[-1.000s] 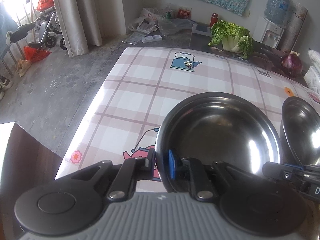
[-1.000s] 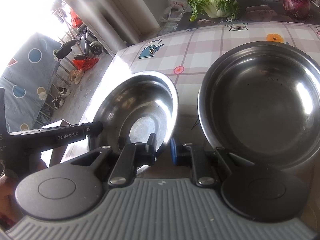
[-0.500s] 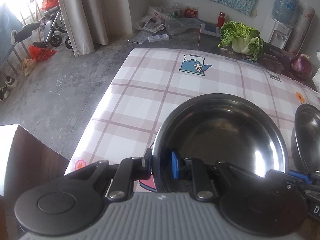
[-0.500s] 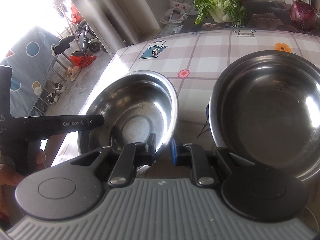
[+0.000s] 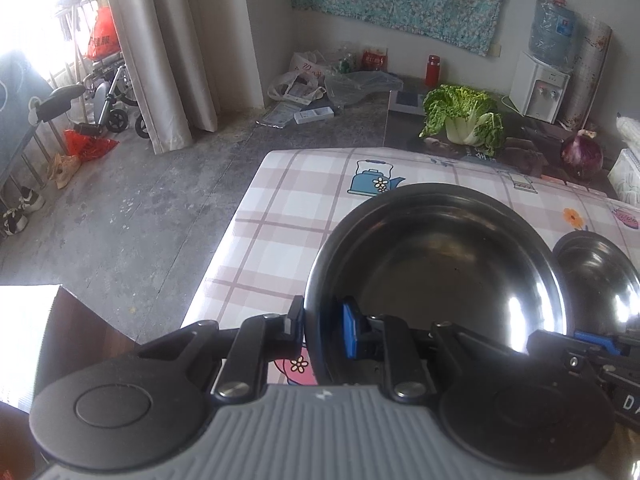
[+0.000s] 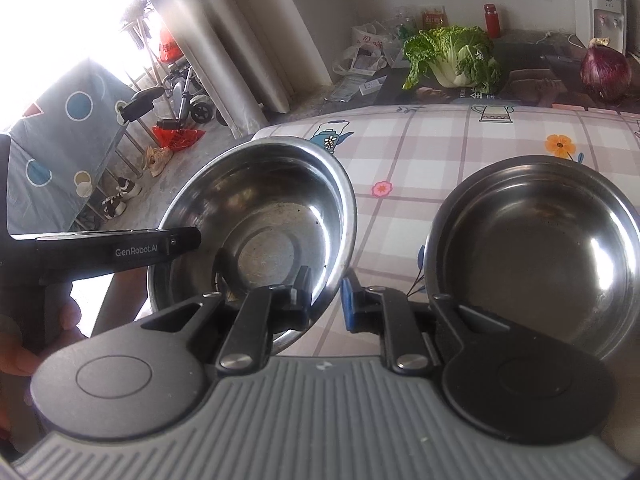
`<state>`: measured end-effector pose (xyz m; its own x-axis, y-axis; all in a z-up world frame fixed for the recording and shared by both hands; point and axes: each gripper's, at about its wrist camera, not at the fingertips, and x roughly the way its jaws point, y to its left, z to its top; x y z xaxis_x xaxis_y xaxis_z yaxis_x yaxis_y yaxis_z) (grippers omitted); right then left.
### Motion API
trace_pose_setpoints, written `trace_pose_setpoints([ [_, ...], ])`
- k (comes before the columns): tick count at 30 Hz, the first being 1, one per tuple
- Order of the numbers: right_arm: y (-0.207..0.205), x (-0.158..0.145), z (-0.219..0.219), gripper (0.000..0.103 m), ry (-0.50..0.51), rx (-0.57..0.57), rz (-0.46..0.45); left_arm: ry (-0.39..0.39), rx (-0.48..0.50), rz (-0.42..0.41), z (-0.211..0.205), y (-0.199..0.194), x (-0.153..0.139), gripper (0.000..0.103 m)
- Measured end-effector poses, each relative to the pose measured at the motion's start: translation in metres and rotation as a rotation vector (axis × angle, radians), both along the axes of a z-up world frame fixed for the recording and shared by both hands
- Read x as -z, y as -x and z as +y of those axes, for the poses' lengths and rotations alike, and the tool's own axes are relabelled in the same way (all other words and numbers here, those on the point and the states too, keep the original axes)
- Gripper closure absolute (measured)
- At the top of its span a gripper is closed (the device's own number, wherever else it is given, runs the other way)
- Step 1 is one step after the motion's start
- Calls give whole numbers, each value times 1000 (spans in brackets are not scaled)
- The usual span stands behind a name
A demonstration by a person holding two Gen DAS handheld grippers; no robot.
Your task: Organize plates and bowls
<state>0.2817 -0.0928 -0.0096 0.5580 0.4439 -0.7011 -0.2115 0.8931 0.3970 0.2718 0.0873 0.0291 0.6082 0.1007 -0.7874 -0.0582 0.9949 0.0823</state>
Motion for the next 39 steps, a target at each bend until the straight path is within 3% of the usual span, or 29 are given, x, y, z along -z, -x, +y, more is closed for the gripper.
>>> trace_pose_setpoints([
  [9, 20, -26, -36, 89, -28, 49, -39, -12, 66, -56, -38, 11, -30, 83],
  [19, 40, -43, -115, 89, -56, 140, -65, 9, 176, -54, -110, 12, -38, 83],
  [28, 37, -24, -179, 89, -22, 238, -39, -6, 261, 9, -176, -10, -3, 83],
  [34, 25, 8, -196, 89, 4, 261, 15, -18, 279, 81, -191, -20, 30, 82],
  [39, 16, 22, -194, 88, 7, 246, 27, -45, 274, 84, -190, -24, 40, 82],
])
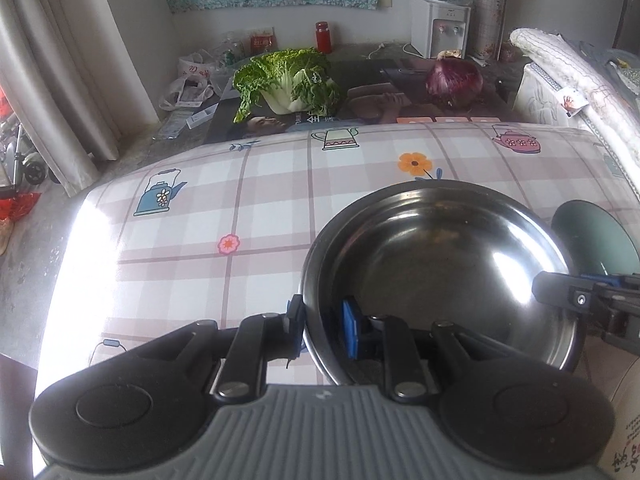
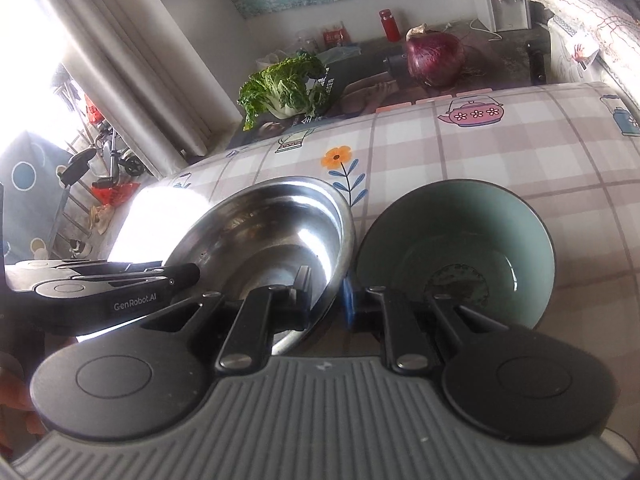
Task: Organize plates and bowls
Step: 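Grasp the rim of the pale green ceramic bowl with the right tool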
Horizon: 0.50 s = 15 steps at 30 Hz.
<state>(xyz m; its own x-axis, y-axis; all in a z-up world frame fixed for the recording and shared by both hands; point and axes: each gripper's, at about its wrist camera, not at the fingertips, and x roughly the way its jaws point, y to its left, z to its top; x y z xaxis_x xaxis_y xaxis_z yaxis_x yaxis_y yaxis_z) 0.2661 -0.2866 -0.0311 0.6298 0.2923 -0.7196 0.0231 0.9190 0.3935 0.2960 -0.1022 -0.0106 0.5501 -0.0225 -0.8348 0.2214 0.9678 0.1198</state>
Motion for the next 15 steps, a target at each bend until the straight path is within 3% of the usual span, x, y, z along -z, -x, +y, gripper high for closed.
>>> trace_pose_setpoints([
  [9, -15, -1, 18, 87, 86, -19, -32, -13, 23, -33, -1, 1, -4, 82],
  [12, -15, -2, 20, 82, 115, -16, -42, -10, 24, -47, 2, 5, -7, 82],
  [15, -13, -5, 17, 80, 98, -10, -51, 1, 25, -59, 7, 10, -14, 75],
])
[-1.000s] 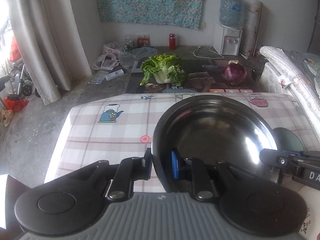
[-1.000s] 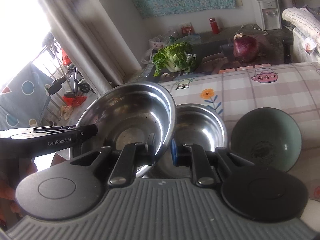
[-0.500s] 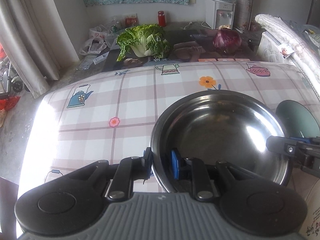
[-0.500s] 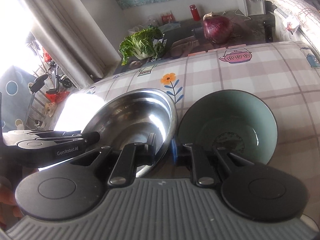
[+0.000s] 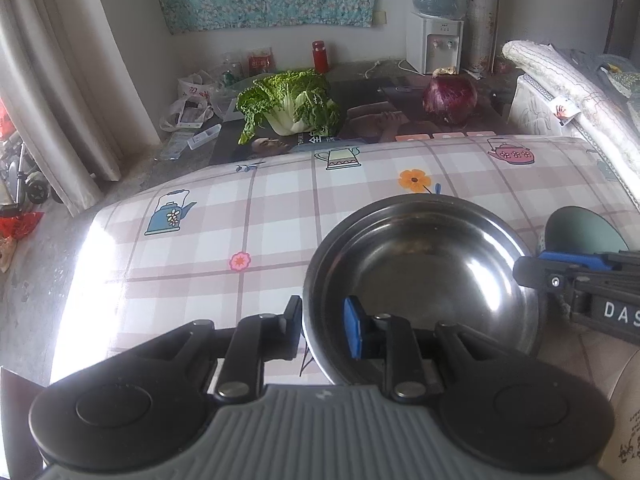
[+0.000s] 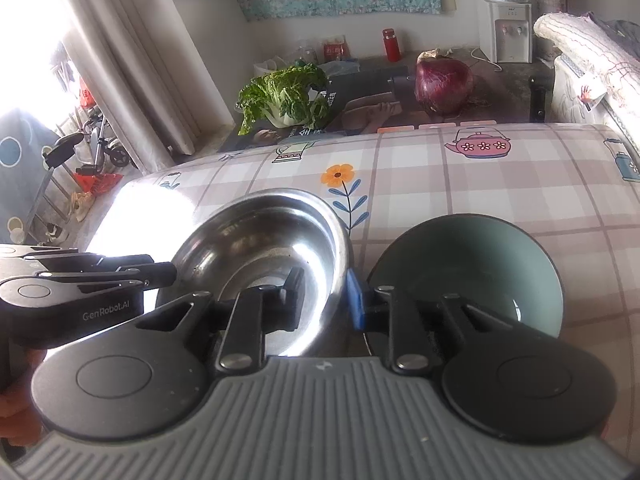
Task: Organize plates and bowls
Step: 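Grasp the rim of the pale green ceramic bowl with the right tool, then lift the green bowl with the right tool over the steel bowl in the left tool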
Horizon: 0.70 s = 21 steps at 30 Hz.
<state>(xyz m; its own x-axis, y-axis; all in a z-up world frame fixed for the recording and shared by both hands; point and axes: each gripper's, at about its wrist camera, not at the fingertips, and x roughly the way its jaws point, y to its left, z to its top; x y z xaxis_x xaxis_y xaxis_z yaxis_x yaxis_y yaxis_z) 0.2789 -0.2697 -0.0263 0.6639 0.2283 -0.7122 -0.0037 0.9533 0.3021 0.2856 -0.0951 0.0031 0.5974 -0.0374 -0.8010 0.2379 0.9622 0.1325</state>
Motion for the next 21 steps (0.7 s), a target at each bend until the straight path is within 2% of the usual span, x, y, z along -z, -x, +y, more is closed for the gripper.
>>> trace_pose_setpoints([
  [2, 3, -3, -6, 72, -37, 8, -15, 18, 7, -14, 3, 5, -7, 63],
  [5, 10, -10, -17, 56, -107, 33, -47, 36, 21, -35, 4, 13, -17, 58],
  [10, 18, -23, -35, 55, -190, 66, -84, 71, 45, -54, -1, 24, -32, 55],
  [17, 34, -23, -50, 58, -186, 93, -68, 133, 90, -33, -17, 35, -36, 55],
  [21, 42, -18, -66, 58, -147, 131, -61, 171, 139, -3, -34, 40, -32, 55],
])
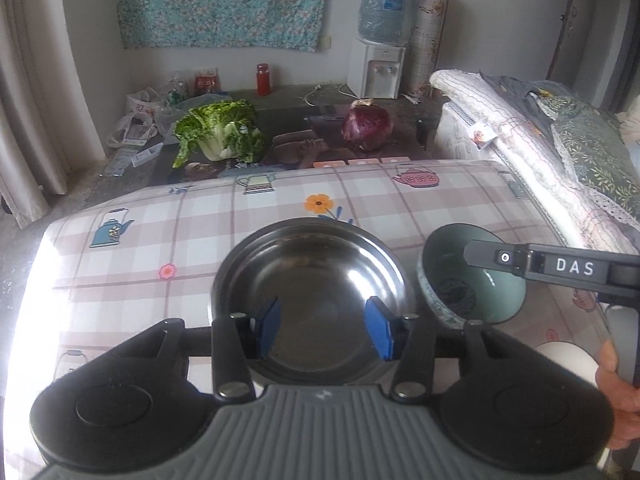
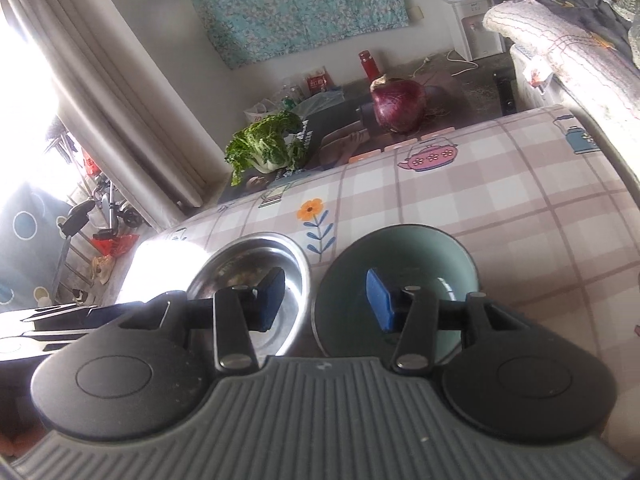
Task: Organize plates and bowls
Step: 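Lift the green bowl with the right tool over the steel bowl in the left tool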
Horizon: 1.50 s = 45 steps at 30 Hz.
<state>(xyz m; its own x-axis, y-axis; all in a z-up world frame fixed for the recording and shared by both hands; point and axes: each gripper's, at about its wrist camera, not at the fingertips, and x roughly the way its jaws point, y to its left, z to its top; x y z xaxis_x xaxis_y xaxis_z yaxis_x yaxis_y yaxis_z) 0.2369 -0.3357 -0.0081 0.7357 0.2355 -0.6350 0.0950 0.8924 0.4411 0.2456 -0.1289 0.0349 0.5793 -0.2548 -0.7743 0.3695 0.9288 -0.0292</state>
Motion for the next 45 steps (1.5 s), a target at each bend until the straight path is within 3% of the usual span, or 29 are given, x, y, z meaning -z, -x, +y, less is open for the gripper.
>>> trace_pose_setpoints([
  [6, 9, 11, -38, 63, 48, 73, 33, 73, 68, 72, -33, 0, 13, 59],
  [14, 2, 39, -64, 74, 45, 72, 114, 67, 118, 120, -67, -1, 28, 84],
  [17, -5, 50, -64, 82, 15, 52, 143, 59, 115, 137, -71, -2, 34, 87],
  [26, -7, 49, -63, 92, 38, 20, 134, 61, 122, 169, -76, -3, 40, 87],
  [38, 17, 48, -96, 89, 5, 55, 141, 22, 144, 159, -103, -6, 40, 84],
  [45, 19, 50, -103, 88, -45, 64, 143, 108, 122, 224, -98, -16, 37, 72],
])
